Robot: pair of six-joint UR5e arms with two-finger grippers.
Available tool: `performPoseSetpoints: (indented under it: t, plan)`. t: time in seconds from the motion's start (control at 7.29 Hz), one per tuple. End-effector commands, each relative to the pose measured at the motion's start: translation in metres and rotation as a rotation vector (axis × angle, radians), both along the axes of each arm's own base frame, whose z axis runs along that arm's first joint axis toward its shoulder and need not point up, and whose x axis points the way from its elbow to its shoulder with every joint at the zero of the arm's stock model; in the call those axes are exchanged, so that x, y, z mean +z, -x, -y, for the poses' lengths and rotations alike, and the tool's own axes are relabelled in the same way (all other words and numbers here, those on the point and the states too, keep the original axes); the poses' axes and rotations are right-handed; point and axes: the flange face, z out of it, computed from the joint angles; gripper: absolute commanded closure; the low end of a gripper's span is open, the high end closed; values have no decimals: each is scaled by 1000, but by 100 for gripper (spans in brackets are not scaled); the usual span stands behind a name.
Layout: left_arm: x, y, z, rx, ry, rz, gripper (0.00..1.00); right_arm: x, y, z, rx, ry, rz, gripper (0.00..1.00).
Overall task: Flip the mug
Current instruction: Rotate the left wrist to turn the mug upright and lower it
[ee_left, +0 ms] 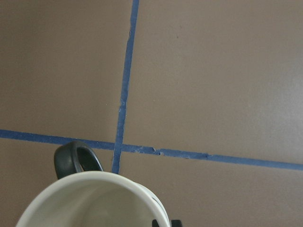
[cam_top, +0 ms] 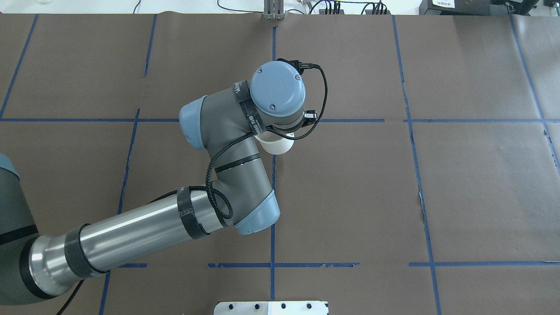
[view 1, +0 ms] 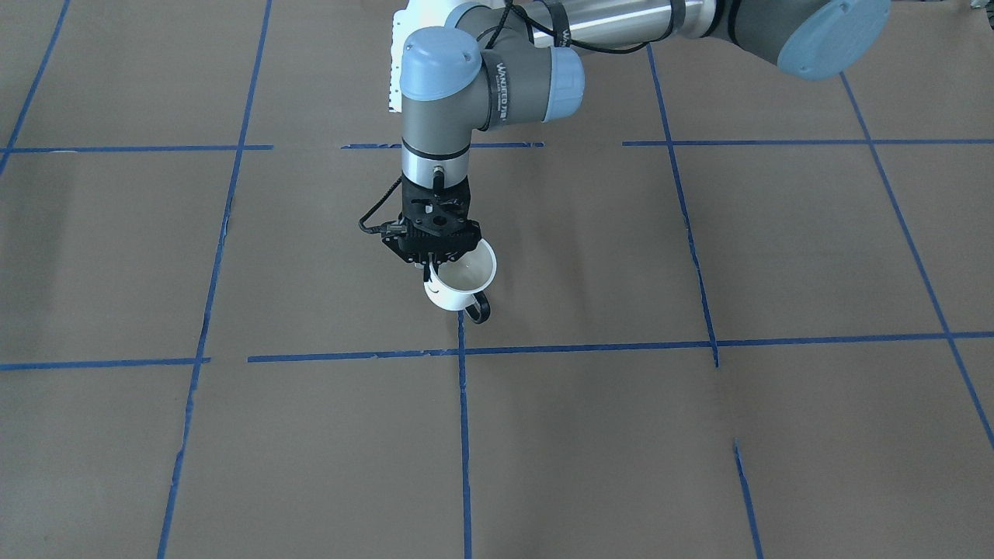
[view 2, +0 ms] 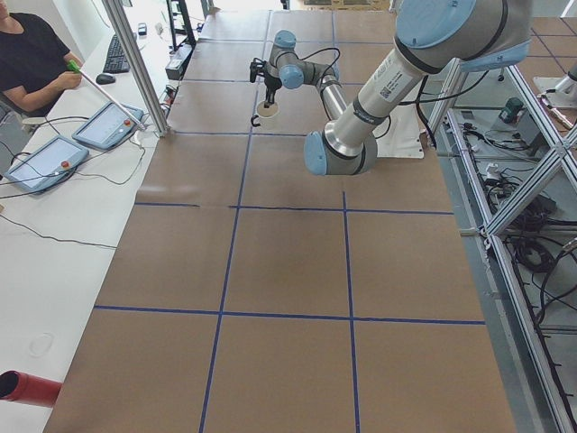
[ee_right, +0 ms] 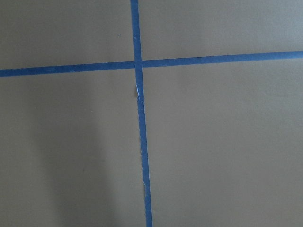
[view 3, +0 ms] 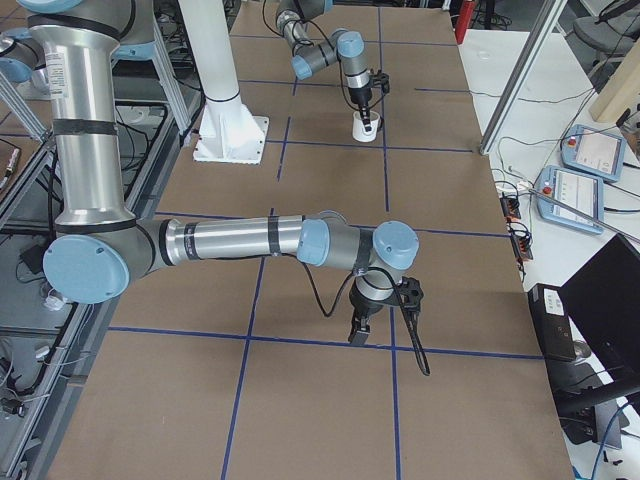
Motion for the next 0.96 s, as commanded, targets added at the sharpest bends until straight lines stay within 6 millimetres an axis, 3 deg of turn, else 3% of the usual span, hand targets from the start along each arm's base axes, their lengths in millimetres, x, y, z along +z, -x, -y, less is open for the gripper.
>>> performPoseSetpoints:
  t: [0.0, 0.82]
  plan:
    - [2, -22, -3, 35, -62, 134, 100, -1, 0, 0, 0, -1, 0, 0]
    - [16, -36, -15, 79, -118, 198, 100, 1, 0, 0, 0, 2, 0, 0]
